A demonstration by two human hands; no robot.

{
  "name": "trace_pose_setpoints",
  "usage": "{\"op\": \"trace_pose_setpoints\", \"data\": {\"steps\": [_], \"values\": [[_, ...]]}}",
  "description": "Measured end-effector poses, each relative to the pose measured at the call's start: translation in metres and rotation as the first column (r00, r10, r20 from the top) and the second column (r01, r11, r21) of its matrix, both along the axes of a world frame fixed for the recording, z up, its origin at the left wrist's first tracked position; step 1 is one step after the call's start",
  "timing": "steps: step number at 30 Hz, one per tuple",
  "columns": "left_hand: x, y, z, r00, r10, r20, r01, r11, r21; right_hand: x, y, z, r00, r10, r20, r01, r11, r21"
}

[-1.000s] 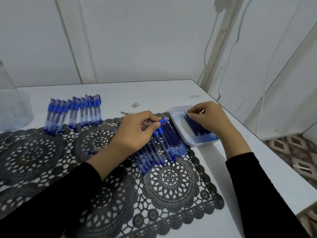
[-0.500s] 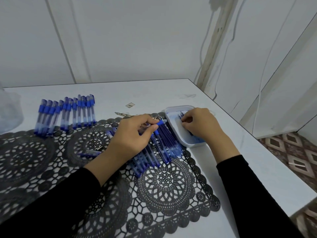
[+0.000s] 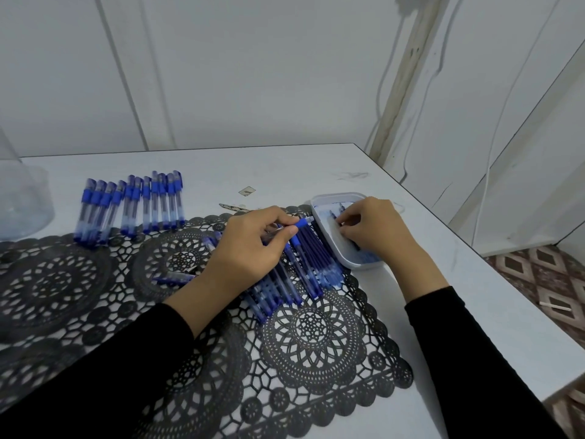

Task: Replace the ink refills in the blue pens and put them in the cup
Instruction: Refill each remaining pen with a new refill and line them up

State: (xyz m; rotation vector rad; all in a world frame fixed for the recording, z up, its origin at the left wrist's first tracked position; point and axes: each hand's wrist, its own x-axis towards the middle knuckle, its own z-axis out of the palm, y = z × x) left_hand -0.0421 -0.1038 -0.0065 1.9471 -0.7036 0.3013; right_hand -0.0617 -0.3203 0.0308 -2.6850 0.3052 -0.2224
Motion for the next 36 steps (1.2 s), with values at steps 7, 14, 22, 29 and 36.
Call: {"op": "trace_pose_setpoints", "data": {"steps": [7, 14, 22, 29, 36], "values": [[-0.001, 0.003, 0.005, 1.0, 0.001, -0.014, -0.001, 1.0, -0.004, 0.001, -0.001, 0.004, 0.988, -0.126, 0.093, 0.072, 0.895, 0.441], [0.0, 0.016, 0.015, 0.997, -0.006, -0.079, -0.008, 0.984, -0.179, -0.009, 0.015, 0.028, 0.956, -0.118, 0.268, -0.203, 0.389, 0.899], [-0.001, 0.024, 0.015, 0.997, -0.056, -0.058, 0.04, 0.967, -0.25, -0.009, 0.03, 0.027, 0.917, -0.2, 0.345, -0.351, 0.009, 0.936], [0.0, 0.025, 0.014, 0.996, -0.071, -0.051, 0.055, 0.964, -0.26, -0.01, 0.033, 0.025, 0.921, -0.217, 0.324, -0.336, -0.02, 0.942], [-0.001, 0.025, 0.014, 0.994, -0.093, -0.058, 0.074, 0.962, -0.264, -0.01, 0.034, 0.026, 0.931, -0.18, 0.316, -0.326, -0.024, 0.945]]}}
